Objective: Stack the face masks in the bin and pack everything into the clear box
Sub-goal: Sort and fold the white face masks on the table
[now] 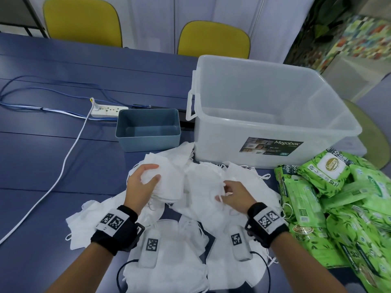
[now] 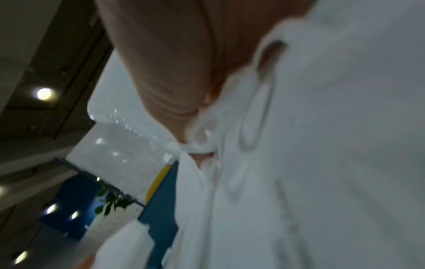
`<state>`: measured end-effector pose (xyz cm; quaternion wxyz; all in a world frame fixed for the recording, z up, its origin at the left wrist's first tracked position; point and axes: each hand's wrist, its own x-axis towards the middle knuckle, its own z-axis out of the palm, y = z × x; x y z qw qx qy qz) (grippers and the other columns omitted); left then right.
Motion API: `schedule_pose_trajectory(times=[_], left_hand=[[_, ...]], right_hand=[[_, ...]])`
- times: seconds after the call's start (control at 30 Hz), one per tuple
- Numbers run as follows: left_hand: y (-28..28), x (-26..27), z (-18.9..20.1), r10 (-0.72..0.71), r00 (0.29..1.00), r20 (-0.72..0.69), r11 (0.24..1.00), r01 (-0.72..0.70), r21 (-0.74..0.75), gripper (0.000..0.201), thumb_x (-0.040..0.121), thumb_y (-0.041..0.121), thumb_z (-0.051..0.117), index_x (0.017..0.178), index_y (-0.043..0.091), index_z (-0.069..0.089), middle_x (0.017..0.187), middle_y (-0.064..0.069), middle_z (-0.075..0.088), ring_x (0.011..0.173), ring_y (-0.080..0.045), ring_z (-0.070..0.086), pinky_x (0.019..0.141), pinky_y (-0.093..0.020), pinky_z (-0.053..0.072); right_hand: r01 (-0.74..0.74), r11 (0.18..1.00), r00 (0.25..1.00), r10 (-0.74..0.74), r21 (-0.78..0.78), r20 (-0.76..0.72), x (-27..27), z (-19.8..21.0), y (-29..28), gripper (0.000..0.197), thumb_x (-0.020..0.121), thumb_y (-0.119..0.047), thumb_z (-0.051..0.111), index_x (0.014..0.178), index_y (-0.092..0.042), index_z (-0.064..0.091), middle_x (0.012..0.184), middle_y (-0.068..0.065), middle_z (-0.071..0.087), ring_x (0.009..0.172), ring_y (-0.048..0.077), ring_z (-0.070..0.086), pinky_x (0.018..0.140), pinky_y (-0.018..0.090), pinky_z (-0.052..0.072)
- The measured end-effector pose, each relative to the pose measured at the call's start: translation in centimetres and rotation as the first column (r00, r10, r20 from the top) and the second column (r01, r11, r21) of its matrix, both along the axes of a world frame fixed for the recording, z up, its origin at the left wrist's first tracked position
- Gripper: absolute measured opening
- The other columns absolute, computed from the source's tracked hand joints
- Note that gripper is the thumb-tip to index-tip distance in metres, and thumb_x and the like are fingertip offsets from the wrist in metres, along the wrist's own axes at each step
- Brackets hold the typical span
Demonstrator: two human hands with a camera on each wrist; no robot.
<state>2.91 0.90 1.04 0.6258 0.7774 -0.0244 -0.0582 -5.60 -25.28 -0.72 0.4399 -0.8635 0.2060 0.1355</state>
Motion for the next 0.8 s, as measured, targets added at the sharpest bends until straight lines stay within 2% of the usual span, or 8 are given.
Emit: schedule_pose_trajectory(times=[0.1,0.2,0.3,0.43,0.53,0.6,0.7,0.8], left_hand=[[0.3,0.3,0.0,-0.004,1.000,0.016,1.000,0.004,-0.001,0.019,0.087,-0.002,0.059,0.092,0.014,0.066,0.101,0.007,0.064,0.097,-0.007,0.055,0.079,0.001,0.036],[0.3,0.6,-0.1,-0.026,1.000,-0.003,0.999,0.026,0.029,0.021,0.088,0.001,0.060,0.084,0.019,0.069,0.099,0.005,0.066,0.103,-0.014,0.057,0.099,-0.027,0.042],[-0.5,0.4,0.2,-0.093,0.995,-0.023,0.992,0.095,0.083,0.015,0.087,0.011,0.064,0.083,0.022,0.072,0.100,0.003,0.068,0.114,-0.016,0.053,0.108,-0.038,0.035],[-1.9,-0.1,1.4,-0.211,0.977,-0.041,0.967,0.214,0.140,0.015,0.087,0.033,0.065,0.086,0.020,0.073,0.100,0.015,0.066,0.127,-0.002,0.028,0.103,-0.022,0.021],[-2.3,0.1,2.1,-0.219,0.975,-0.023,0.955,0.219,0.202,0.037,0.079,0.048,0.070,0.080,0.011,0.072,0.107,0.004,0.061,0.116,-0.001,0.042,0.090,-0.014,0.031],[-2.3,0.5,2.3,-0.274,0.961,-0.024,0.937,0.273,0.219,0.051,0.065,0.061,0.075,0.085,0.014,0.075,0.109,0.001,0.061,0.102,-0.004,0.055,0.083,-0.014,0.040],[-2.1,0.4,3.0,-0.373,0.925,-0.075,0.900,0.380,0.213,0.043,0.060,0.049,0.081,0.088,0.017,0.074,0.103,0.005,0.061,0.090,0.002,0.059,0.070,-0.007,0.043],[-2.4,0.3,3.1,-0.357,0.931,-0.078,0.905,0.366,0.219,0.023,0.071,0.024,0.082,0.085,0.021,0.064,0.089,0.021,0.050,0.079,0.024,0.053,0.065,0.002,0.038]], right_hand=[[0.110,0.981,0.986,-0.128,0.156,0.109,-0.3,2.3,-1.2,0.021,0.086,-0.008,0.068,0.098,0.007,0.061,0.092,0.019,0.071,0.075,0.021,0.063,0.069,0.024,0.049],[0.158,0.942,0.957,-0.220,0.295,0.191,-0.5,4.0,-1.7,0.006,0.088,-0.009,0.066,0.094,-0.010,0.067,0.081,0.002,0.072,0.067,0.006,0.063,0.063,0.019,0.049],[0.171,0.937,0.934,-0.252,0.304,0.252,-0.4,4.5,-1.2,0.002,0.088,-0.015,0.067,0.088,-0.016,0.067,0.074,0.001,0.070,0.059,0.001,0.059,0.059,0.016,0.045],[0.121,0.946,0.937,-0.209,0.301,0.279,-0.3,4.4,0.5,0.009,0.088,-0.019,0.068,0.085,-0.010,0.068,0.065,0.006,0.063,0.058,0.006,0.052,0.059,0.019,0.043],[0.075,0.936,0.945,-0.177,0.344,0.275,-0.1,3.9,1.5,0.018,0.087,-0.004,0.067,0.071,-0.007,0.060,0.047,-0.011,0.051,0.048,-0.001,0.044,0.058,0.012,0.037],[0.071,0.934,0.953,-0.167,0.351,0.252,0.1,3.3,1.8,0.015,0.086,0.002,0.066,0.073,-0.005,0.062,0.050,-0.012,0.055,0.049,-0.003,0.049,0.059,0.011,0.039],[0.076,0.920,0.949,-0.185,0.385,0.255,0.2,2.9,2.1,0.010,0.080,-0.004,0.075,0.080,0.004,0.068,0.065,0.004,0.061,0.060,0.007,0.053,0.061,0.014,0.042],[0.093,0.924,0.937,-0.207,0.370,0.281,0.1,3.3,2.5,0.013,0.076,-0.011,0.078,0.066,-0.010,0.070,0.065,0.001,0.065,0.065,0.012,0.052,0.063,0.020,0.043]])
